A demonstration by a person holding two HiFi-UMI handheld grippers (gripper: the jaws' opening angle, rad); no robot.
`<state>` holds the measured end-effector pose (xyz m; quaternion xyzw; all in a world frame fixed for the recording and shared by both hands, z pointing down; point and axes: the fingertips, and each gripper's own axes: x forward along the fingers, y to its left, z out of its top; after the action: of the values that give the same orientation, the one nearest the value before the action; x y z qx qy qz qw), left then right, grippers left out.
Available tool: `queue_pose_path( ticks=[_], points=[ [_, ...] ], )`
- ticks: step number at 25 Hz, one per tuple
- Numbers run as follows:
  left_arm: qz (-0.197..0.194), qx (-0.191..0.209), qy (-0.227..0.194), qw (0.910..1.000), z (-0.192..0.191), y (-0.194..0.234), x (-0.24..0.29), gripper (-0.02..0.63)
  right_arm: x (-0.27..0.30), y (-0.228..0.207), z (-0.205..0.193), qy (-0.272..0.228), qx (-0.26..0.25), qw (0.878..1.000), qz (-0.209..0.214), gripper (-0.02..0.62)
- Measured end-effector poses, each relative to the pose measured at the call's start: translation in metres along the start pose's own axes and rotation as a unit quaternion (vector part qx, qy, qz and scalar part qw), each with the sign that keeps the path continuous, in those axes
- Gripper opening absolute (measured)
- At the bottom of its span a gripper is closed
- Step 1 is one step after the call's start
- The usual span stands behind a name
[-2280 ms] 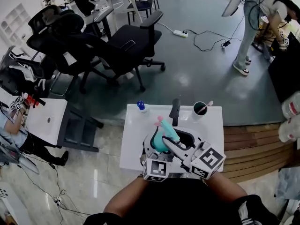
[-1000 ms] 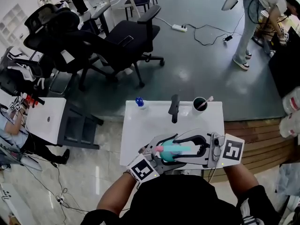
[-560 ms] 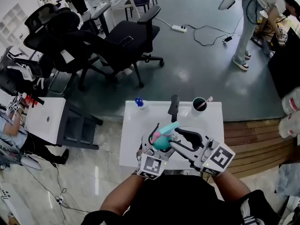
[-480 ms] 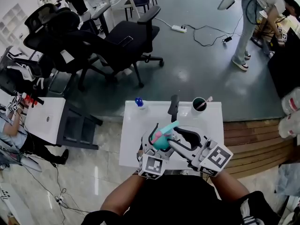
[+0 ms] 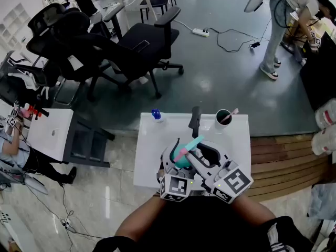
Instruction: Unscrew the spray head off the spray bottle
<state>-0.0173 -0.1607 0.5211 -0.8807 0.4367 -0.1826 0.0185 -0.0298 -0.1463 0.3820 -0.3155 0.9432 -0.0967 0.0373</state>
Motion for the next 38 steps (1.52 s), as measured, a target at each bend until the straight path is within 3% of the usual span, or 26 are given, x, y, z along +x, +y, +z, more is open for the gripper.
queue_pose_path(
  ticks=[8, 11, 13, 16, 18, 22, 24, 26, 28, 33, 38],
  points=[
    [-0.031, 0.001, -0.007, 0.9995, 0.011, -0.004, -0.003, 0.469, -0.001, 0.002, 0.003, 0.012, -0.014, 0.999, 0.04, 0.133],
    [-0.081, -0.01, -0.034, 0.9961, 0.025, -0.013, -0.005, 0.469, -0.003, 0.006, 0.008, 0.005, -0.022, 0.997, 0.078, 0.133],
    [-0.133, 0.003, -0.069, 0.9887, 0.04, -0.021, -0.01, 0.469, -0.007, 0.016, 0.013, 0.006, -0.02, 0.992, 0.125, 0.133],
    [-0.221, 0.045, -0.106, 0.9686, 0.051, -0.039, -0.026, 0.469, -0.022, 0.035, 0.016, 0.017, -0.042, 0.975, 0.22, 0.133],
    [-0.282, 0.048, -0.112, 0.9516, 0.057, -0.054, -0.04, 0.469, -0.035, 0.046, 0.017, 0.028, -0.061, 0.957, 0.282, 0.133],
    [-0.4, 0.05, -0.118, 0.9077, 0.068, -0.081, -0.07, 0.468, -0.055, 0.066, 0.02, 0.05, -0.076, 0.919, 0.385, 0.132],
    [-0.44, 0.052, -0.122, 0.8882, 0.072, -0.09, -0.081, 0.468, -0.061, 0.072, 0.023, 0.054, -0.074, 0.903, 0.421, 0.132],
    [-0.456, 0.056, -0.141, 0.8772, 0.082, -0.093, -0.084, 0.468, -0.064, 0.073, 0.025, 0.055, -0.065, 0.894, 0.439, 0.133],
    [-0.443, 0.044, -0.153, 0.8825, 0.087, -0.09, -0.08, 0.468, -0.06, 0.07, 0.028, 0.042, -0.053, 0.899, 0.434, 0.137],
    [-0.32, -0.01, -0.133, 0.9379, 0.078, -0.059, -0.049, 0.468, -0.044, 0.046, 0.034, 0.001, -0.029, 0.938, 0.344, 0.181],
    [-0.179, 0.013, -0.074, 0.981, 0.046, -0.019, -0.02, 0.468, -0.034, 0.006, 0.019, 0.007, -0.02, 0.973, 0.23, 0.175]
  ],
)
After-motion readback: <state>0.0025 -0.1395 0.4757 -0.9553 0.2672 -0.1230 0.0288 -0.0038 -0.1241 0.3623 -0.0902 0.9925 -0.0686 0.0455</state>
